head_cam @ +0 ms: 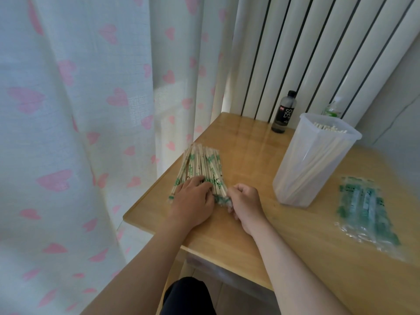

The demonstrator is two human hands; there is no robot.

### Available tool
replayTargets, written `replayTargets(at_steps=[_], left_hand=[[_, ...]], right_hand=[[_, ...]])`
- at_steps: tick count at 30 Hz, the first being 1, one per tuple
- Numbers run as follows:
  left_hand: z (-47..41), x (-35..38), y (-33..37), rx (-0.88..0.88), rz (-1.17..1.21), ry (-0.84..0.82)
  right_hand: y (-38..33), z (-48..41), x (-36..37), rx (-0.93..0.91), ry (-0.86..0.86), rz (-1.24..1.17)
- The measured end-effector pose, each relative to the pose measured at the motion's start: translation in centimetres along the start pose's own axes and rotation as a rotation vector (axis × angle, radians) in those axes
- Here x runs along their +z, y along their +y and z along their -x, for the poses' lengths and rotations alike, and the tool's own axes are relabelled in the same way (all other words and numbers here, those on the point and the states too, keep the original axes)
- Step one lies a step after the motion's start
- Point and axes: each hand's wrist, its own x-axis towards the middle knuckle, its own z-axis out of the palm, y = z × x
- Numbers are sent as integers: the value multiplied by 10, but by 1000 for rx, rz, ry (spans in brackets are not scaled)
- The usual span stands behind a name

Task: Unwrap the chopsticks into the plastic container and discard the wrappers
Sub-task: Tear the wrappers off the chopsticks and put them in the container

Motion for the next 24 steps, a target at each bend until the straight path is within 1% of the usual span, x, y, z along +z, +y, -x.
replayTargets(at_steps=[6,10,14,17,20,24], left_hand=[[-1,2,-1,-6,-5,-3],[-1,0,1,-9,5,12],[2,-6,4,-5,57,29],[3,-7,5,-11,68,24],[4,-8,4,-22,56,26],[3,-11,3,-57,49,26]], right_hand=[[-1,4,-9,21,-41,-207],[-2,6,-15,25,-98,-278],[-4,8,-23,69,-188,-454],[-6,11,-35,19,-204,-527],[-16,15,-49,-91,-132,-513],[-26,18,-69,-231,86,-393]])
